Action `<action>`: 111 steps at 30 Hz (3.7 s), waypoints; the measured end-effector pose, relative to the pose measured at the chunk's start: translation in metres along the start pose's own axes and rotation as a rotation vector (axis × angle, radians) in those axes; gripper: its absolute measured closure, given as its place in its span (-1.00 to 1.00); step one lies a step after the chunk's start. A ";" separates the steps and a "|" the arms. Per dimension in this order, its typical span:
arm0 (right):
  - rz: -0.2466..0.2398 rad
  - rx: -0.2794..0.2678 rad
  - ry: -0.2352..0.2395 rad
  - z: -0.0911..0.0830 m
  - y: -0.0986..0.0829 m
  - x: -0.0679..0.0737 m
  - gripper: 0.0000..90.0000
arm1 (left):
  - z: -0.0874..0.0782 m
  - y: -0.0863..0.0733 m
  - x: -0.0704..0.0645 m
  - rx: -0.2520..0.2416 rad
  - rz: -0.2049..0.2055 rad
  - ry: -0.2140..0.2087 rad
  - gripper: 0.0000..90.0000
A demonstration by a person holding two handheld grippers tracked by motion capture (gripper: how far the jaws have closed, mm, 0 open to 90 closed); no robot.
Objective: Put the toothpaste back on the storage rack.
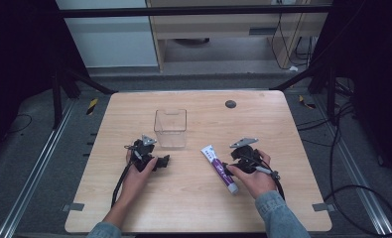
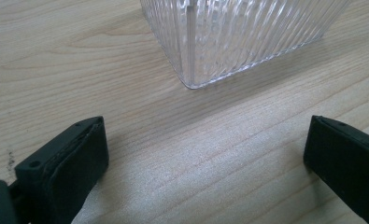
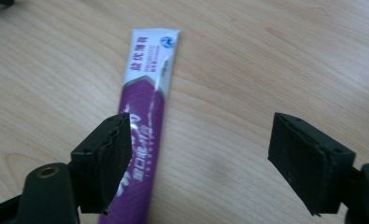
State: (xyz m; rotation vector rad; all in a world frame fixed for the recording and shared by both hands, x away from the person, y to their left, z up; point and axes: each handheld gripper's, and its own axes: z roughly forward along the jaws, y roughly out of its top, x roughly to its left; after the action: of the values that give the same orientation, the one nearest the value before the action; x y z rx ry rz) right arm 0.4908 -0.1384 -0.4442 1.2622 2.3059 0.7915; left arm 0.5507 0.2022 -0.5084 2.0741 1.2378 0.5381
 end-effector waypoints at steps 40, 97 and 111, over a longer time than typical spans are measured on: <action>0.015 0.277 0.140 0.050 0.050 0.022 0.03 | 0.000 0.000 0.000 0.001 0.001 0.001 -1.00; -0.019 0.311 0.084 0.067 0.054 0.023 0.74 | 0.000 0.000 0.000 0.001 0.002 0.001 -1.00; -0.002 0.283 0.085 0.055 0.053 0.012 0.76 | 0.000 0.000 0.000 0.001 0.001 0.000 -1.00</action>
State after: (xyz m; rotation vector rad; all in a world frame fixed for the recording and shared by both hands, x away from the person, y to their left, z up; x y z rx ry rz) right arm 0.5497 -0.0889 -0.4528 1.3658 2.5571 0.5401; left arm 0.5513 0.2022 -0.5083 2.0764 1.2373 0.5386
